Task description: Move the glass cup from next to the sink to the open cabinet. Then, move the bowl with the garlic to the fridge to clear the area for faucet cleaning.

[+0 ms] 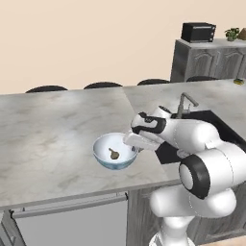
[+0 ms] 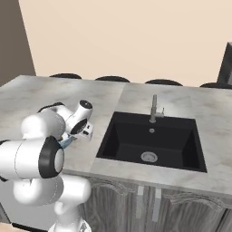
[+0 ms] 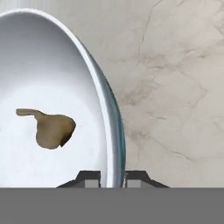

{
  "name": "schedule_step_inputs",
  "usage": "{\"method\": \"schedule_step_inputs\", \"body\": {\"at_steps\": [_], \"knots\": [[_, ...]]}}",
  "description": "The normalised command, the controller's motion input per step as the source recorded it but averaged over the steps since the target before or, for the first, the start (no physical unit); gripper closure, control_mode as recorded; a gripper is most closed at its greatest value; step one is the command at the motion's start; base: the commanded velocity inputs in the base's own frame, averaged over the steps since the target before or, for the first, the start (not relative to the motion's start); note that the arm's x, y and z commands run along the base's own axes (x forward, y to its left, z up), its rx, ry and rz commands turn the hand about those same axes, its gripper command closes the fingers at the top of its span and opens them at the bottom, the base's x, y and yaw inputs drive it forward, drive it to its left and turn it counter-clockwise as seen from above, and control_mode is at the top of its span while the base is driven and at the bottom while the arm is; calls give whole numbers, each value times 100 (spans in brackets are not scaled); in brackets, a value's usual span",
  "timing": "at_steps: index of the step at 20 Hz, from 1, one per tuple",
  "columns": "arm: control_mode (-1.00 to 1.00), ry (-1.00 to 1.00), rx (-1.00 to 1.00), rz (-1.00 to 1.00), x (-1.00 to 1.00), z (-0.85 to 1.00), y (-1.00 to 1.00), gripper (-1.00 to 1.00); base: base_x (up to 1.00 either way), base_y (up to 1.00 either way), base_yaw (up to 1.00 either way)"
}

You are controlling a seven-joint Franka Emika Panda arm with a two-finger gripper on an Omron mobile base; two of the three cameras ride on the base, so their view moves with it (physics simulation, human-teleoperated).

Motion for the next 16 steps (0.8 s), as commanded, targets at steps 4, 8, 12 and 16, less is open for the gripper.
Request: {"method": "schedule_step_inputs", "body": {"at_steps": [4, 8, 12, 16], "knots": [[-100, -11, 8, -24, -32, 79, -1, 100, 0, 0, 0], [-100, -7, 19, -37, -39, 99, -27, 100, 0, 0, 0], [-100, 0, 19, -42, -26, 99, -24, 100, 0, 0, 0], [-100, 0, 19, -48, -29, 87, -28, 100, 0, 0, 0]]}}
